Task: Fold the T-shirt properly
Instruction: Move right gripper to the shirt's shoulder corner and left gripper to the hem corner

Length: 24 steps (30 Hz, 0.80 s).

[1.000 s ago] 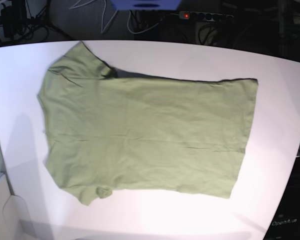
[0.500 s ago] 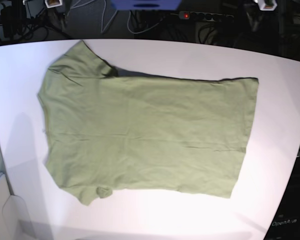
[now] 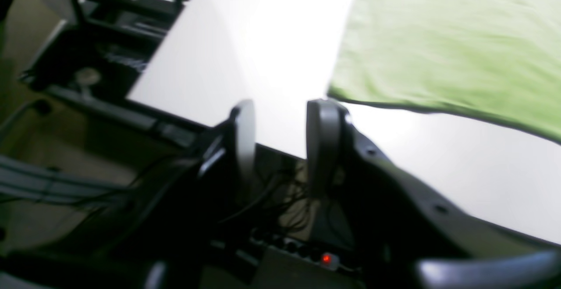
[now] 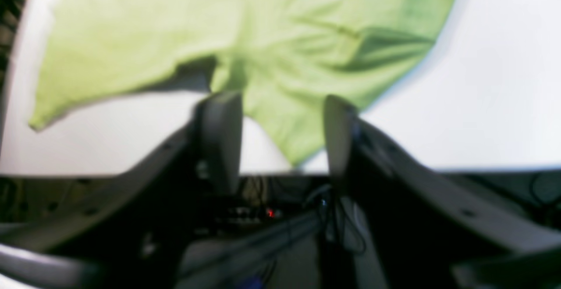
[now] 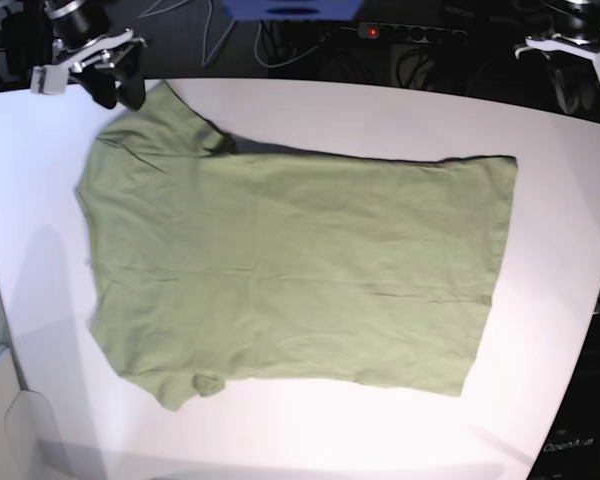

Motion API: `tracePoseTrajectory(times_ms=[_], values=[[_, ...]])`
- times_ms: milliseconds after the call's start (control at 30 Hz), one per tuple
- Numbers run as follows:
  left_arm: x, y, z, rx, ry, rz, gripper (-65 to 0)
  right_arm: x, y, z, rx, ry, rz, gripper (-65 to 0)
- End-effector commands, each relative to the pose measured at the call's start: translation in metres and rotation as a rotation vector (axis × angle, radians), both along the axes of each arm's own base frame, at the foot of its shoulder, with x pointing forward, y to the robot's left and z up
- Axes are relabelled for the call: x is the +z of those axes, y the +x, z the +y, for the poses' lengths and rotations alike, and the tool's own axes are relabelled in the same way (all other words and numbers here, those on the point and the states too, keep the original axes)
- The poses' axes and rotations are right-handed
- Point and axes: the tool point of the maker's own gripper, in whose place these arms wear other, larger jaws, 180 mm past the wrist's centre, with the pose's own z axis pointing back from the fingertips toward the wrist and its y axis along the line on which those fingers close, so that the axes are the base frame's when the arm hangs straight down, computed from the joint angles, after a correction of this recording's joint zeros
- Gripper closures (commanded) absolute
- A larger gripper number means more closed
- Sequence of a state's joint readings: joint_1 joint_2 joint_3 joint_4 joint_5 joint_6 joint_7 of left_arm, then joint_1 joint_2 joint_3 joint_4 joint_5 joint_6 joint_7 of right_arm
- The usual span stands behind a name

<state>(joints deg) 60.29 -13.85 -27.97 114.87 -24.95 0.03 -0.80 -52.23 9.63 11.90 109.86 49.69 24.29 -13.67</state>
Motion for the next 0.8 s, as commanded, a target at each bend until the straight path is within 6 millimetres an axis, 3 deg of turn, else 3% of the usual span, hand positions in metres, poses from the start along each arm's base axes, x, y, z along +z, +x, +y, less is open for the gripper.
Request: tracePoseTrajectory(times_ms=[0,100,200,300,467,767], values=[[0.010,0.003,0.004,-0.004,0.025,-0.023,-19.1,0.011,0.001,0.004,0.023,0.055,-0.033,-36.4],[0.009,0.007,0.012,0.014,0.030,-0.006,-19.1,0.026,0.009,0.005,0.056,0.154,-0.073,-41.9],[0.009,0.009,0.019,0.032,0.037,0.011,-19.1,0.027,0.011,0.001,0.053,0.253,-0.073,-43.8],[0.012,0.010,0.024,0.043,0.048,0.005,-19.1,0.007,0.012,-0.011,0.014,0.357,-0.038,-44.5],[0.016,0.011,0.030,0.050,0.063,-0.002,-19.1,-0.044,0.007,-0.030,-0.044,0.406,0.079,-44.7],[0.022,0.020,0.032,0.057,0.072,-0.037,-19.1,-0.066,0.009,-0.033,-0.045,0.398,0.124,-44.1]])
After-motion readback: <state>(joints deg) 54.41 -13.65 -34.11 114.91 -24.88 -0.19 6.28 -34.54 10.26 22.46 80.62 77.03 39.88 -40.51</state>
